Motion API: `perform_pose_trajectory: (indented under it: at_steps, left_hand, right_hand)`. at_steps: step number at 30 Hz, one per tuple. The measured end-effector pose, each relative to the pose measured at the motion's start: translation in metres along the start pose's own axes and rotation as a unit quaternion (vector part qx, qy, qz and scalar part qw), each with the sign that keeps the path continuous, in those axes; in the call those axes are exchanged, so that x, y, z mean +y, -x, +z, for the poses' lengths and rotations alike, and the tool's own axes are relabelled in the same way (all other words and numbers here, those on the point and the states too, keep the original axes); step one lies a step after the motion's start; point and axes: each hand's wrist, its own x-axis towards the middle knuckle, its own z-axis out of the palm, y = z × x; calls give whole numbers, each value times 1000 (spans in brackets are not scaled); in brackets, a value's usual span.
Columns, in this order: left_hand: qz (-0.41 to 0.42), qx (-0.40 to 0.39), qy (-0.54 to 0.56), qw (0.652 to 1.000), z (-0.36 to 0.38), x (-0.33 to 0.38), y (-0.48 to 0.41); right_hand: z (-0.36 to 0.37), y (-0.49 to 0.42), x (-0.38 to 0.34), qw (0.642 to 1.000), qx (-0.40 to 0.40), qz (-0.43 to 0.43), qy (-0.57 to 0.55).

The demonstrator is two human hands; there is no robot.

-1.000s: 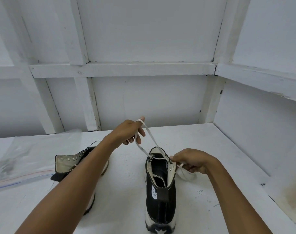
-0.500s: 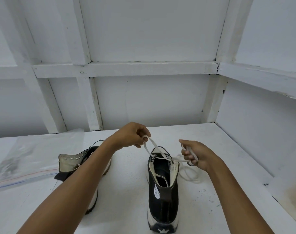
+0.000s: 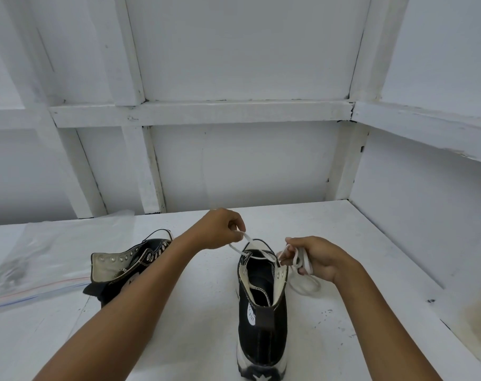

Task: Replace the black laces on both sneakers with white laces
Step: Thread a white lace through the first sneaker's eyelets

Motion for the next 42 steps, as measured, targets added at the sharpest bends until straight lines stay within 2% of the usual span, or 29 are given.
perform_pose_trajectory:
  at_steps: [4, 7, 10, 14, 18, 21, 25, 32, 39, 42]
  left_hand:
    - [-22, -73, 84, 994, 7, 2, 3]
    - [-20, -95, 114, 989, 12, 6, 4]
    - [-13, -84, 86, 993, 16, 7, 1]
    - [20, -45, -30, 998, 21, 11, -3]
    - [16, -57, 18, 998, 23, 10, -5]
    - [9, -68, 79, 995, 21, 9, -5]
    - [0, -81, 104, 991, 18, 7, -4]
    - [-5, -84, 71, 994, 24, 3, -8]
    - [11, -110, 56, 992, 26, 8, -8]
    - [11, -118, 35, 992, 29, 14, -8]
  right_hand:
    - [-2, -4, 0, 979, 3, 11, -203]
    - [-6, -7, 1, 967, 27, 7, -253]
    - [-13, -8, 1, 984, 55, 12, -168]
    - [-15, 0, 1, 997, 52, 26, 59]
    - [-7, 8, -2, 973, 1, 25, 228]
    - [-8, 5, -1, 966, -17, 9, 257]
    - [-11, 0, 1, 973, -15, -27, 227]
    - [-14, -9, 8, 991, -45, -101, 72]
    - [-15, -13, 16, 985, -86, -148, -25]
    - [-13, -13, 18, 982, -108, -151, -22]
